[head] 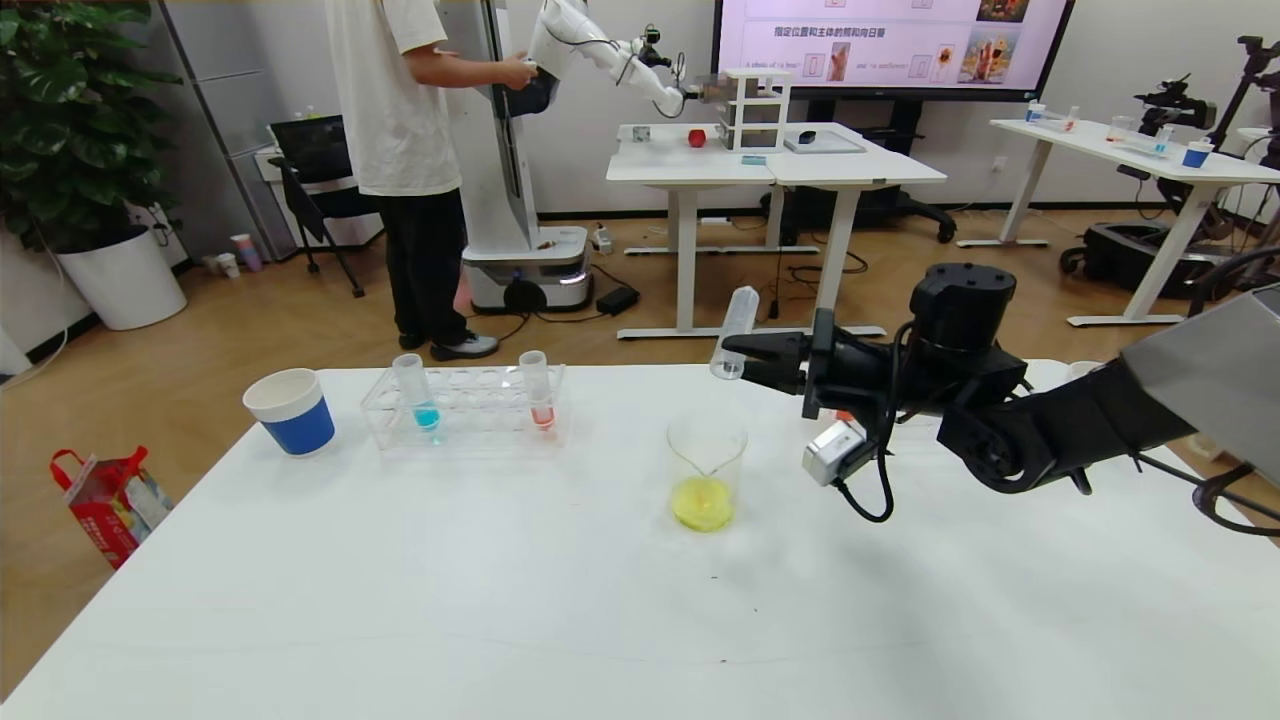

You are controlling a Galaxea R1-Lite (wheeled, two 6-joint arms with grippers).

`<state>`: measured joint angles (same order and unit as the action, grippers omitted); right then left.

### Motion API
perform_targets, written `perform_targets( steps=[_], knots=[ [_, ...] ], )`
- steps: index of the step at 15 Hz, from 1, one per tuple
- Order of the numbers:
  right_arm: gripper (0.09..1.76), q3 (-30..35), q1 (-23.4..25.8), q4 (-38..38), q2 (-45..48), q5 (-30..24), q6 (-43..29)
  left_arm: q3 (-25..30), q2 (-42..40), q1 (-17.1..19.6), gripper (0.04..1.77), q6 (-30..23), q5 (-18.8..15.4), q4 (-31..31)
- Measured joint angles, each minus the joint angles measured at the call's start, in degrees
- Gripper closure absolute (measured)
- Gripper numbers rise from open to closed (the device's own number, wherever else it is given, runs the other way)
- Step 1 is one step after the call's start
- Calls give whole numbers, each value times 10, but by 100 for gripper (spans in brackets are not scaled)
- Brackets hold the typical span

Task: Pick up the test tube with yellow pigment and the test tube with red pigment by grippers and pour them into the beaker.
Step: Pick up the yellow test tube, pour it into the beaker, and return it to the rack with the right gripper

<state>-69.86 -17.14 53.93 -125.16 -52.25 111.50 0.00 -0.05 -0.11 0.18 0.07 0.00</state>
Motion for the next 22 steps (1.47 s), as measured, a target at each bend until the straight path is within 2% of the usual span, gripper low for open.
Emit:
perform_targets(
  steps=[3,5,11,13,15,17,18,20,22],
  knots=[
    [135,5,0,-4,3,0,-5,0,0,0,6,0,0,0],
    [135,11,1,-11,8,-1,-46,0,0,0,6,0,0,0],
    [135,45,-11,-3,56,-11,-321,0,0,0,6,0,0,0],
    [135,68,-6,60,75,1,-446,0,0,0,6,0,0,0],
    [135,95,5,184,89,56,-602,0,0,0,6,0,0,0],
    [135,120,8,307,94,169,-781,0,0,0,6,0,0,0],
    [135,132,8,332,97,234,-841,0,0,0,6,0,0,0],
    [135,166,7,339,105,327,-921,0,0,0,6,0,0,0],
    [135,203,8,334,117,366,-982,0,0,0,6,0,0,0]
  ],
)
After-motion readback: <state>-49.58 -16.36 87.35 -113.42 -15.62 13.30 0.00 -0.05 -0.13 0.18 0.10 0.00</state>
